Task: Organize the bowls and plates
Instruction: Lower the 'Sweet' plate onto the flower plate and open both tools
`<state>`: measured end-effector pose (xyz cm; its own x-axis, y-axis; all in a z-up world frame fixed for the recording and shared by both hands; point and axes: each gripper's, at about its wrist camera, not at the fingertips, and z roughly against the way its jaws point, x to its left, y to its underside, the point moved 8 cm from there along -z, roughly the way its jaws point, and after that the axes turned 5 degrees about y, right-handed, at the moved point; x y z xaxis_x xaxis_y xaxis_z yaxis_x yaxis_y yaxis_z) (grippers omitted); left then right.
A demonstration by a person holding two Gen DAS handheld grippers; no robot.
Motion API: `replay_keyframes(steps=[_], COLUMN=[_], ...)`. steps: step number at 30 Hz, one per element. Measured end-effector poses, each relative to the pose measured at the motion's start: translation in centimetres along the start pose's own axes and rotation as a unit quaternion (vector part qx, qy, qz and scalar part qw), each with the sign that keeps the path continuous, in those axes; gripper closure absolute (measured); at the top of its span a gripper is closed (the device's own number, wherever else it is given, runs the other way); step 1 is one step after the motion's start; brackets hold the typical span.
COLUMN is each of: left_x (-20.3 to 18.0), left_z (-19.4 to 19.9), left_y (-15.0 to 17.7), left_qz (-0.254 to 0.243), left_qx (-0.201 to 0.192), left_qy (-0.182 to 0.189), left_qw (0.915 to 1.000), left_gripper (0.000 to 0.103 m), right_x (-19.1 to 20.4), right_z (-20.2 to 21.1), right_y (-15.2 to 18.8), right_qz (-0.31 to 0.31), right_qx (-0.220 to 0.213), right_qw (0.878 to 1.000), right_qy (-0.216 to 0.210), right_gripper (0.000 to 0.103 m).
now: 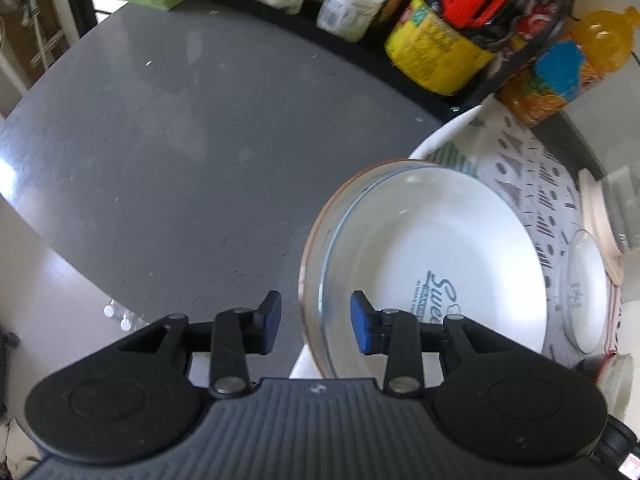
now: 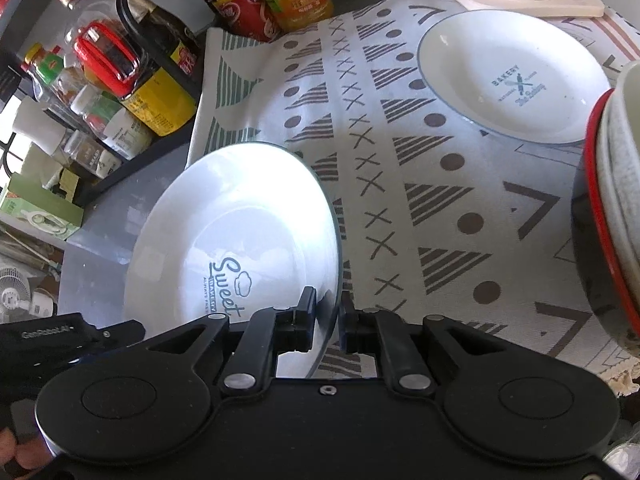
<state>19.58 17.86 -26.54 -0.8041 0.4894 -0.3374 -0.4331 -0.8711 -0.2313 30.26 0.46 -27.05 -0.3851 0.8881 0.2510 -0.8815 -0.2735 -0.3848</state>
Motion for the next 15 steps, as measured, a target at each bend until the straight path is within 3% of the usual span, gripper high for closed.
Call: replay_keyframes(steps=[7,11,13,15], left_x=[1.3,1.3,1.2,0.7], left_z=[-0.7,-0.7,-0.4,0.1], left_y=[-0.3,-0.7,-1.0,-1.5], left_qz=[0.022,0.029,0.031,0.025], left_qx=[-0.002,-0.008,-0.010,-0.018], left_qy=[0.000,-0.008,-0.020,-0.024], left_qw=[0.9998,0.9995,0.9993,0.9992], left_gripper=[0.067,0.067,0.067,0.067], right_x=[0.5,0.6,0.8,1.1], right_z=[-0.3,0.5,1.1,1.8], right_y=[-0.5,-1.5,-2.2,-2.9], right_qz=[0.013,0.016,0.015,0.018], right_qx=[0.010,-0.005,-0.012,-0.022], right_qw=[1.000,1.000,1.000,0.999], right_qy=[0.001,-0.007,-0.013,-0.018], right_gripper=[0.090,0.086,0.083,0.073])
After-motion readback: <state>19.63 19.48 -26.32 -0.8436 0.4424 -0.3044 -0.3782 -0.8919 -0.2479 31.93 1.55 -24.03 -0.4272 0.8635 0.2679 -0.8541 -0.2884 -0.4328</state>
